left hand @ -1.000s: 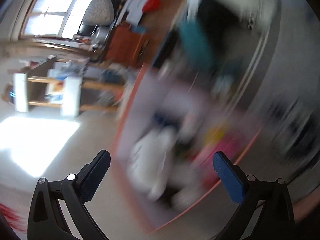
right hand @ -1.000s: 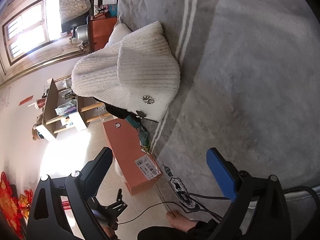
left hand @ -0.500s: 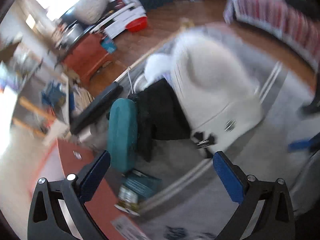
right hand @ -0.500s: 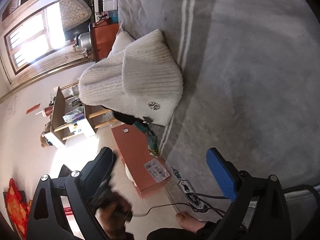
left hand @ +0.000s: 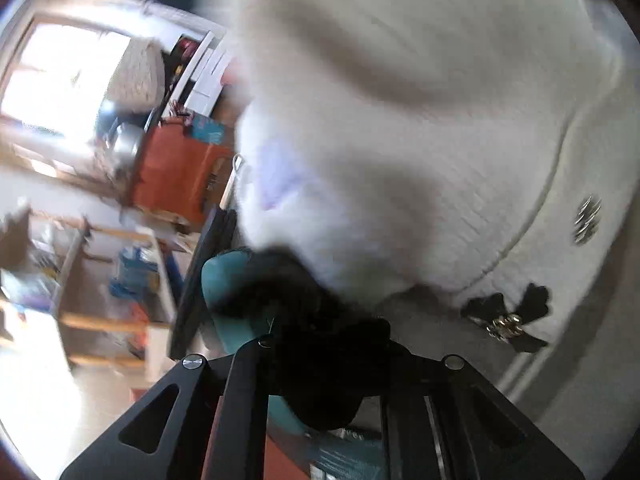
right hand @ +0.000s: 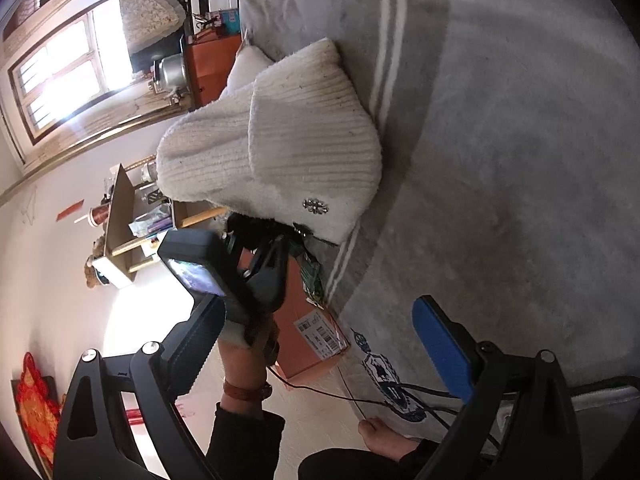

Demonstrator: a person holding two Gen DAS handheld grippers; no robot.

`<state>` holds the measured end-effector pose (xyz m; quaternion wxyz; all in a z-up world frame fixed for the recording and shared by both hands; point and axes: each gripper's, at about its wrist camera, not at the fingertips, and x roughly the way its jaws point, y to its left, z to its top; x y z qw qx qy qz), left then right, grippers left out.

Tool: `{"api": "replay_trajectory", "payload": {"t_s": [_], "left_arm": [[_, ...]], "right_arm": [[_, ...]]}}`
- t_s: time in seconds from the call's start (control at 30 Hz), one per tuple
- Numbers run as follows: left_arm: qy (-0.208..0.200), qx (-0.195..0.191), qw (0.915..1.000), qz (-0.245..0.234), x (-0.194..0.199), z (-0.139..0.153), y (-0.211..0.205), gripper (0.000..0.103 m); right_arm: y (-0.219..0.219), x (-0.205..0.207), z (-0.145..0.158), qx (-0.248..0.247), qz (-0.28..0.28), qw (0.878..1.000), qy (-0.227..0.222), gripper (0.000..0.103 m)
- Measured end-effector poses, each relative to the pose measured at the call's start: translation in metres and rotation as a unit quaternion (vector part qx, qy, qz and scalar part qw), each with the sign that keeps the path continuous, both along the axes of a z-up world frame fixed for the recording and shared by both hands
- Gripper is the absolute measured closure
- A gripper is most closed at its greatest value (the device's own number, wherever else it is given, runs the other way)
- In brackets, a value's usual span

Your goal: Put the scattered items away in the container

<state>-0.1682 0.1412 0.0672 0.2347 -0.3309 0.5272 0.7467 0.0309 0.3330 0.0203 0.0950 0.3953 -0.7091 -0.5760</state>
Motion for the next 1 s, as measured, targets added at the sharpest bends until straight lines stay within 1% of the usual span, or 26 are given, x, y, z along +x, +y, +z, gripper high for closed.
{"api": "replay_trajectory", "payload": {"t_s": [0.07,0.13,0.2,0.27,0.37,0.4,0.47,0.5,0.57,0.6,0.63,0.67,0.7,0.73,0.77,0.8,0.83,0.87,0.9,0.97,1.0], "left_arm": [[0.000,0.021,0.9997,-0.011,0.010,0.027,-0.014,0.094],[-0.002,0.062,0.9978,-0.024,0.026,0.063,-0.032,0.094],[-0.007,0.110,0.9935,-0.028,0.040,0.106,-0.054,0.094],[-0.003,0.159,0.9871,-0.016,0.054,0.154,-0.082,0.094],[0.014,0.210,0.9775,0.018,0.066,0.220,-0.126,0.094],[0.019,0.221,0.9746,0.032,0.066,0.239,-0.141,0.094],[0.042,0.233,0.9695,0.062,0.064,0.274,-0.177,0.094],[0.056,0.234,0.9677,0.077,0.061,0.287,-0.193,0.094],[0.090,0.231,0.9613,0.121,0.052,0.308,-0.232,0.092],[0.107,0.223,0.9581,0.144,0.045,0.311,-0.249,0.088],[0.118,0.197,0.9575,0.174,0.032,0.306,-0.266,0.083],[0.119,0.162,0.9581,0.204,0.018,0.296,-0.281,0.064],[0.108,0.126,0.9582,0.233,0.005,0.281,-0.295,0.030],[0.086,0.085,0.9579,0.260,-0.008,0.260,-0.310,0.016],[0.064,0.051,0.9575,0.276,-0.016,0.242,-0.324,0.007],[0.051,0.024,0.9579,0.282,-0.020,0.228,-0.334,0.007],[0.046,-0.007,0.9573,0.285,-0.022,0.215,-0.343,0.007],[0.048,-0.028,0.9549,0.292,-0.023,0.206,-0.349,0.007],[0.047,-0.033,0.9517,0.302,-0.023,0.203,-0.354,0.007],[0.042,-0.023,0.9452,0.323,-0.024,0.205,-0.362,0.007],[0.043,-0.018,0.9437,0.328,-0.023,0.207,-0.361,0.007]], "right_arm": [[0.002,0.001,0.002,0.005,-0.004,1.000,0.002,0.008],[0.002,0.003,0.003,0.006,-0.008,1.000,0.005,0.008],[0.002,0.003,0.004,0.006,-0.008,1.000,0.006,0.008],[0.001,0.003,0.005,0.005,-0.007,1.000,0.005,0.008],[0.000,0.004,0.005,0.005,-0.010,1.000,0.001,0.008],[0.001,0.005,0.005,0.005,-0.011,1.000,-0.001,0.008],[0.001,0.008,0.005,0.007,-0.014,1.000,-0.003,0.008],[0.002,0.009,0.005,0.008,-0.015,1.000,-0.005,0.008],[0.002,0.010,0.006,0.009,-0.016,1.000,-0.006,0.008],[0.002,0.010,0.005,0.011,-0.016,1.000,-0.008,0.008],[0.002,0.010,0.005,0.012,-0.016,1.000,-0.009,0.008],[0.001,0.010,0.004,0.012,-0.015,1.000,-0.011,0.008],[0.001,0.009,0.003,0.013,-0.013,1.000,-0.013,0.008],[0.001,0.009,0.002,0.013,-0.013,1.000,-0.016,0.008],[0.001,0.009,0.001,0.013,-0.013,1.000,-0.019,0.008],[0.002,0.010,-0.001,0.013,-0.013,1.000,-0.022,0.008],[0.002,0.011,-0.002,0.012,-0.013,1.000,-0.024,0.008],[0.002,0.012,-0.003,0.011,-0.014,1.000,-0.025,0.008],[0.003,0.012,-0.003,0.010,-0.015,1.000,-0.026,0.008],[0.004,0.012,-0.003,0.011,-0.016,0.999,-0.026,0.008],[0.004,0.011,-0.003,0.012,-0.016,0.999,-0.026,0.008]]}}
